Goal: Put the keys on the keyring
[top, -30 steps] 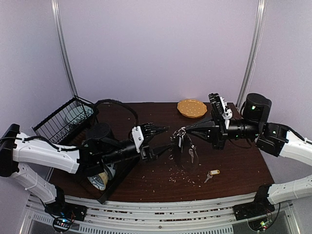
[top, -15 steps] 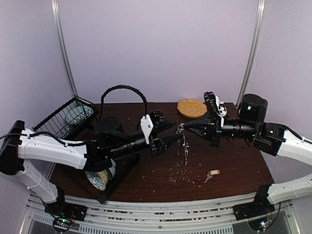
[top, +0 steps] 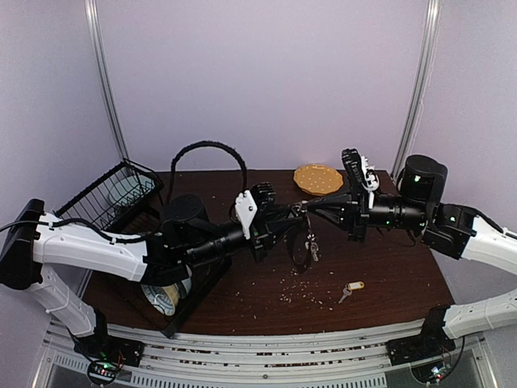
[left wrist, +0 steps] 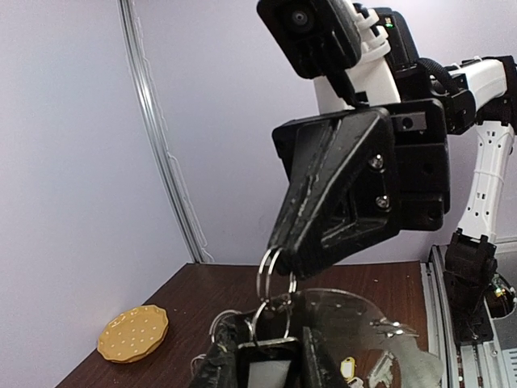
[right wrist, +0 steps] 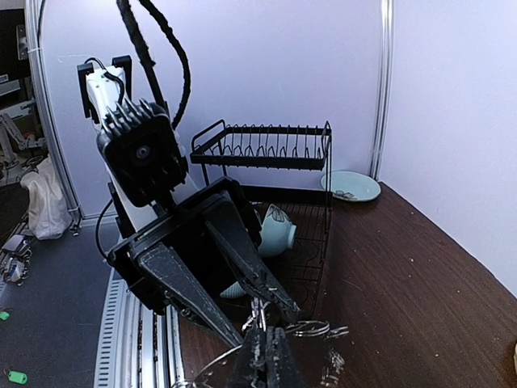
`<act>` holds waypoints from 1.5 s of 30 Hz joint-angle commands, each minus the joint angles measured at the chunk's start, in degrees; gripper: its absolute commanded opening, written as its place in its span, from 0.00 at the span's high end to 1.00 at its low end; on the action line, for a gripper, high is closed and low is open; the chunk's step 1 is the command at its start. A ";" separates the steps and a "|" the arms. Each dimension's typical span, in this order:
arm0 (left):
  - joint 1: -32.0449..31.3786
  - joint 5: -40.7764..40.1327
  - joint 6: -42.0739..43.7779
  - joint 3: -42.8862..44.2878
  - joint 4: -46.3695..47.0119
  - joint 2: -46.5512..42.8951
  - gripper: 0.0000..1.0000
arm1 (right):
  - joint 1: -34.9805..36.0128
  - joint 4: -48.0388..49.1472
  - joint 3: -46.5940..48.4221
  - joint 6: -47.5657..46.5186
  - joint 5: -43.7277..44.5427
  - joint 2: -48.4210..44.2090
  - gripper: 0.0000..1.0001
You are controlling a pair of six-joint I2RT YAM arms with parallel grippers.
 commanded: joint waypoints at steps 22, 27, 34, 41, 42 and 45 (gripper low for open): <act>0.52 10.75 0.09 -4.57 3.81 -2.19 0.35 | -0.64 8.77 -1.72 3.81 -1.48 -3.80 1.00; 1.03 8.62 3.10 -6.56 -1.32 -6.81 0.30 | -0.71 6.69 -0.99 2.43 -1.14 -3.53 1.00; 2.02 3.15 6.14 -8.09 -3.27 -11.45 0.25 | -0.96 2.69 1.11 1.91 4.71 -1.81 1.00; 4.47 -5.72 0.02 -7.02 -4.38 -8.49 0.24 | -3.20 -4.20 1.98 4.86 19.36 1.45 1.00; 4.58 -5.72 -0.24 -6.89 -4.30 -8.09 0.24 | -3.97 -5.91 2.13 5.12 22.16 1.71 1.00; 4.69 -5.20 -0.14 -6.64 -3.86 -7.45 0.24 | -7.14 -9.43 1.96 5.33 28.14 0.80 1.00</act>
